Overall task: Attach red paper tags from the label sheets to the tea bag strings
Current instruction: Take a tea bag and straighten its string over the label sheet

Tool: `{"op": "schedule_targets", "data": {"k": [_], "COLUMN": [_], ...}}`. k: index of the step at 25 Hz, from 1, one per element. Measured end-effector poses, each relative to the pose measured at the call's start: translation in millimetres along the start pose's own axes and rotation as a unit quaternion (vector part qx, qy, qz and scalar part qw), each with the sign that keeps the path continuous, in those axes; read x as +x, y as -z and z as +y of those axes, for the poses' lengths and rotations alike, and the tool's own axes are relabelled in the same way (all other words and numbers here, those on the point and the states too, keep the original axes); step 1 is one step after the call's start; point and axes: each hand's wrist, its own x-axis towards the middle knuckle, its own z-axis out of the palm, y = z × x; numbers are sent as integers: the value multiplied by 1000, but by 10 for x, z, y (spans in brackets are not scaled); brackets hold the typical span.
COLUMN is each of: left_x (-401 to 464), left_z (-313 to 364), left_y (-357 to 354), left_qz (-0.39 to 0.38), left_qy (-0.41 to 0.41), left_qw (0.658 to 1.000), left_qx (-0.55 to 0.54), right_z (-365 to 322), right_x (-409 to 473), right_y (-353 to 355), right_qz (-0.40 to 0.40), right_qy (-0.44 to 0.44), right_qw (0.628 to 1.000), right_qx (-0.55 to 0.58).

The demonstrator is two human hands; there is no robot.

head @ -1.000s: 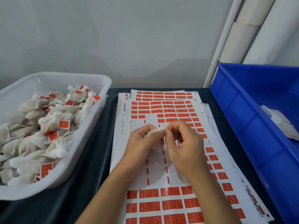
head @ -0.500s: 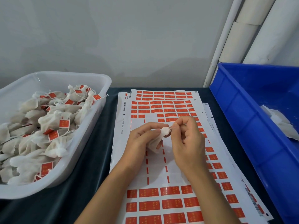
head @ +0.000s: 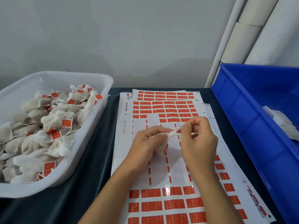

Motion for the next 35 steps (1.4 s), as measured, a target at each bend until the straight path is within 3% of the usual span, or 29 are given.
{"op": "schedule_targets", "data": {"k": [5,8,11,15,18,20,22,24,26,29,35], "left_x": [18,29,25,18,23,31,36,32,31,44,49], "left_z": [-47,-66,-80,-70,-86,-94,-92,-80,-59,-35,-37], "left_y": [-36,-38,-6,-8,-34,-43,-46,-42,-27,6,1], "left_qz": [-28,-11,9,9,30,41,47,48,46,47,61], "left_qy": [-21,-19,-23,-23,-21,-16,-13,-21,-39,-56,-45], "left_qw": [998,999,1000,999,996,996,996,996,997,997,997], "left_qx": [54,38,6,37,75,78,74,69,54,24,36], "right_z": [12,-42,-64,-39,15,29,20,-12,-6,9,28], "right_x": [128,151,163,172,185,184,153,99,60,39,41], "right_y": [71,122,164,193,226,216,168,115,70,29,19], "right_qz": [-42,-135,-183,-167,-135,-109,-110,-158,-224,-280,-197], "right_qy": [-190,-276,-295,-318,-311,-287,-217,-115,-42,-3,-4], "right_qw": [969,906,856,802,787,830,924,967,968,957,980], "right_qx": [149,293,383,477,516,465,295,166,106,73,12]}}
